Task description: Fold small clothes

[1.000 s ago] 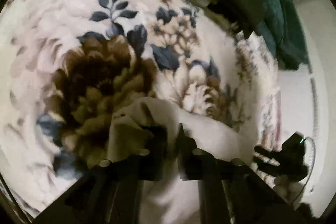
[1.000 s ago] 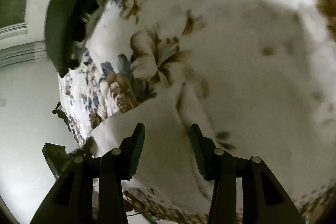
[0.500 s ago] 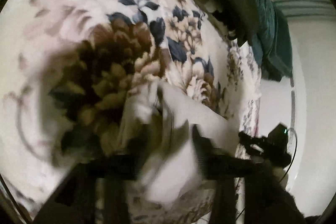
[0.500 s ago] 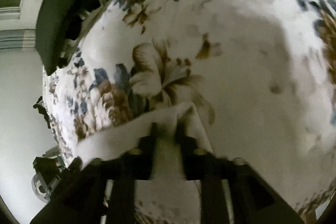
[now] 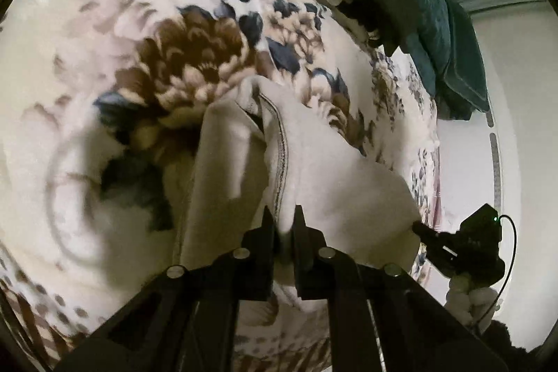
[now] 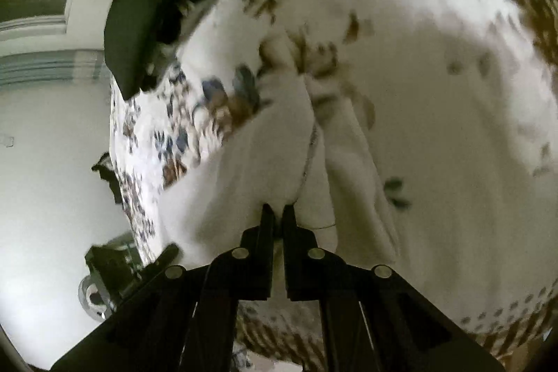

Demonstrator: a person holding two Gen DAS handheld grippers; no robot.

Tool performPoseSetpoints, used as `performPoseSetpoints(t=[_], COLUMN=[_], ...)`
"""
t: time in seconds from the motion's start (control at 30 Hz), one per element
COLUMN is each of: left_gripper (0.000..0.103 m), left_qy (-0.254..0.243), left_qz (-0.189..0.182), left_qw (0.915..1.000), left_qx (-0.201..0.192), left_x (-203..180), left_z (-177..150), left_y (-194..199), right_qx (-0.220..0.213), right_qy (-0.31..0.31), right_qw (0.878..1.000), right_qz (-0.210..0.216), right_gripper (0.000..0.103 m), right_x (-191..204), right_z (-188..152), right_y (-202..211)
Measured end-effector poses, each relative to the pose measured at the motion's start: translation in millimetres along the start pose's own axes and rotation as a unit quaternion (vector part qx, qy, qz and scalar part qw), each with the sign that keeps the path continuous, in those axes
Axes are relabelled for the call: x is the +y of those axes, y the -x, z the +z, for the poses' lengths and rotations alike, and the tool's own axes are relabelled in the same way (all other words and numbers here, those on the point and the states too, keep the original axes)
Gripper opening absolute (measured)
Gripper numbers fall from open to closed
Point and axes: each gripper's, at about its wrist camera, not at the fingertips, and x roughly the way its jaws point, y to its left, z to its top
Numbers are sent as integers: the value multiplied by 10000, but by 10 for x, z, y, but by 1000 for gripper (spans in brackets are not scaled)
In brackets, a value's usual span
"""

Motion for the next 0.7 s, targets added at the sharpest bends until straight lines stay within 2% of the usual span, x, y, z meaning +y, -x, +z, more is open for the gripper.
performPoseSetpoints(t=[0.07, 0.13, 0.17, 0.2, 0.23, 0.27, 0.3, 0.37, 0.43, 0.5, 0.53, 0.6, 0.63, 0.67, 0.7], left_gripper=[7, 11, 12, 20, 33, 33, 34, 37, 38, 40, 47, 49, 49, 49, 49], left_qy=[54, 141, 199, 268, 315, 326, 320, 293, 199, 23, -58, -182, -183, -179, -190], left_qz=[21, 28, 29, 41, 168, 200, 168, 344, 412, 238, 105, -100, -91, 8, 188], left_qw=[10000, 9995, 9992, 9988, 9984, 9985, 9989, 9989, 9987, 9982, 9981, 9982, 9985, 9989, 9990], left_qx=[58, 286, 357, 417, 435, 393, 283, 89, -208, -552, -603, -569, -516, -427, -356], left_x=[64, 133, 163, 194, 208, 210, 204, 151, 28, -180, -258, -380, -372, -339, -289], left_z=[-5, -14, -22, -21, -12, -10, 17, 100, 216, 343, 394, 491, 521, 555, 584], left_y=[-21, -88, -107, -106, -84, -43, 20, 108, 196, 250, 229, 69, -30, -175, -307], right_qx=[84, 437, 644, 769, 777, 728, 634, 422, 51, -339, -392, -140, -82, -68, -119], right_qy=[109, 125, 87, 66, 82, 97, 92, 37, -46, -34, -52, -259, -407, -563, -697], right_qw=[9993, 9971, 9948, 9925, 9917, 9914, 9919, 9937, 9965, 9990, 9992, 9936, 9890, 9861, 9874], right_qz=[-334, -612, -779, -951, -1018, -1082, -1096, -1033, -836, -303, 108, 1094, 1419, 1564, 1415], right_gripper=[5, 5, 15, 30, 39, 52, 53, 53, 53, 53, 53, 53, 53, 53, 53], right_x=[-70, -170, -222, -262, -270, -271, -274, -257, -199, -64, -11, 51, 36, -5, -46], right_z=[56, 82, 83, 69, 58, 46, 47, 64, 122, 218, 260, 372, 422, 469, 521], right_y=[-62, -196, -261, -282, -259, -206, -150, -44, 99, 213, 205, 32, -68, -189, -313])
